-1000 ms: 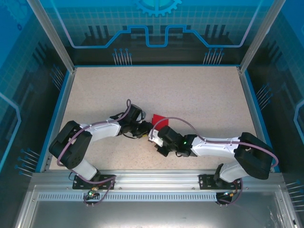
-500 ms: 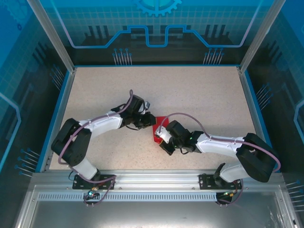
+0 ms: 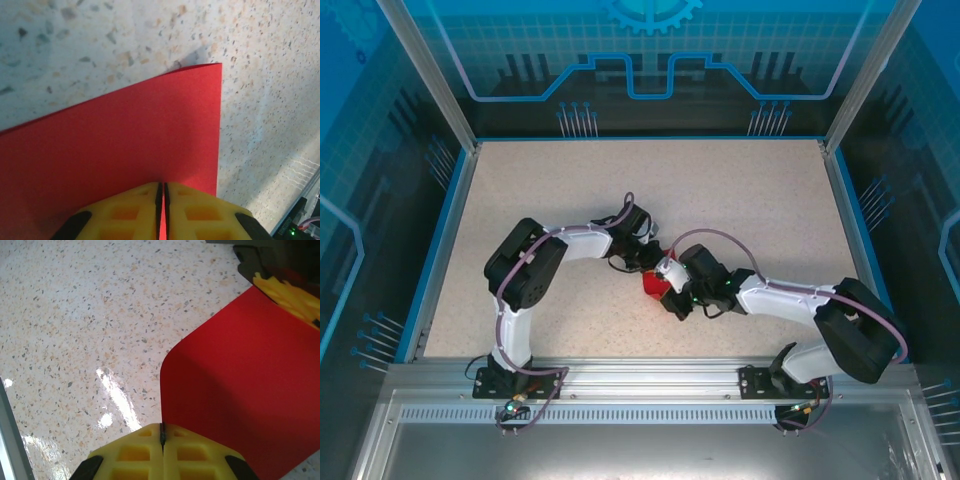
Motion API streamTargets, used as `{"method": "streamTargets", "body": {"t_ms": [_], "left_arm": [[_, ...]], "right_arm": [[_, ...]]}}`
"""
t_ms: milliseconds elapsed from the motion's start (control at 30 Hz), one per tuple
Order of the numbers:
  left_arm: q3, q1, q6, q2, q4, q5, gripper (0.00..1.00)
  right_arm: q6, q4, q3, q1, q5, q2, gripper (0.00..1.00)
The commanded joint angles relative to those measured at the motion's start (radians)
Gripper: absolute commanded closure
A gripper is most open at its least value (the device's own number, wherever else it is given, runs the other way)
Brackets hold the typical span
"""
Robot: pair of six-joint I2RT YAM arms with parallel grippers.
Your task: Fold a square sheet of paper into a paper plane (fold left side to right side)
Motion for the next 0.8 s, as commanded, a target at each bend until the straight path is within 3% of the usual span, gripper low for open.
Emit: {"method": "streamTargets", "body": {"t_ms": [0,267,767], "left_arm": [[0.016,-0.011,0.033,0.039,-0.047,-0.012,0.87],[0.003,-0.022,0.032,0.062,-0.039,-0.014,0.87],[0.012,-0.027,0.035,0.062,-0.047,-0.014,0.87]], "right_arm": [[0.056,-0.009,-0.015,-0.05,-0.065,0.025,1.0],[0.115,-0.031,0.011,-0.149,-0.093,0.089,1.0],[0.111,-0.079,0.056,-0.225,-0.05,0.131,1.0]]}}
